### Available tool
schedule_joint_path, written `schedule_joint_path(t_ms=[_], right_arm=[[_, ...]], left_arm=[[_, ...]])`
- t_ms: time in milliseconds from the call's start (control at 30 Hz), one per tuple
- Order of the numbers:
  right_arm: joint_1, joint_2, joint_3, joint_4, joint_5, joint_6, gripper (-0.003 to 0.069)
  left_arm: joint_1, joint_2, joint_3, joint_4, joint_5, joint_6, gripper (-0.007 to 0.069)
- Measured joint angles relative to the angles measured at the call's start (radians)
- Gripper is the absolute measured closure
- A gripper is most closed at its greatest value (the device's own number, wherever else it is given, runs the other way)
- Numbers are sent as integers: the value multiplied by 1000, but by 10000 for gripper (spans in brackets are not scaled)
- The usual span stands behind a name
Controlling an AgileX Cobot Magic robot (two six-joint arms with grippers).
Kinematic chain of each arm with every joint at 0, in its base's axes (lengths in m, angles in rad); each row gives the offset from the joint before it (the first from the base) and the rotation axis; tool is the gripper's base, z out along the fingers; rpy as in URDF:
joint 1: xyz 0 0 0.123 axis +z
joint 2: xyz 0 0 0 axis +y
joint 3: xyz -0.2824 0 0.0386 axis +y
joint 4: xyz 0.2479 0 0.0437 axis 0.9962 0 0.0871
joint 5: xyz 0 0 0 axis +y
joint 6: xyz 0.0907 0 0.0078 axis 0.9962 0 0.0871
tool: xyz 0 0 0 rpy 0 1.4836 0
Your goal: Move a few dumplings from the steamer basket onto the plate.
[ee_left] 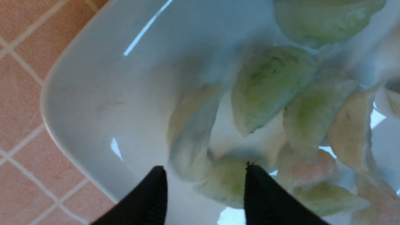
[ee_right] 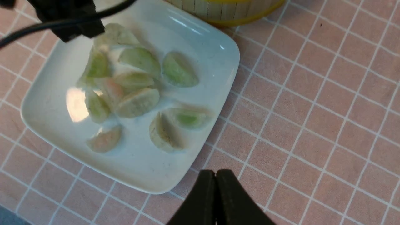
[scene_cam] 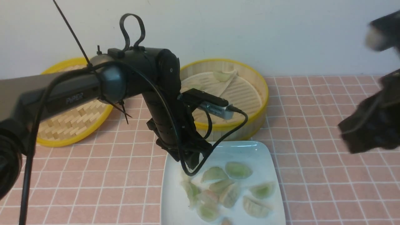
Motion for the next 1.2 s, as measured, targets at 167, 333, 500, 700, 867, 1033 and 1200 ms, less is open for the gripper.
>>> schedule_joint_path(t_ms=[167, 333, 500, 700, 867, 1033, 1200], right_arm=[[0, -241, 20, -6, -52, 44, 673], [0, -532, 180, -88, -278, 92, 673], [0, -819, 491, -273, -562, 275, 673], [0, -990, 698, -463, -781, 513, 673], [0, -1040, 747, -606, -841, 655, 673], [0, -1041, 748, -638, -848, 688, 673], [0, -1045, 748, -650, -848, 690, 673]], left_arm=[[0, 0, -20, 8, 5, -8, 123], [0, -12, -66, 8, 85, -16, 269], [0, -120, -67, -23, 138, -16, 591], [0, -372, 9, -84, 123, 22, 631], [0, -684, 198, -88, -11, 38, 631], [0, -1074, 464, -79, -239, 47, 631], [0, -1371, 688, -77, -431, -1, 631]])
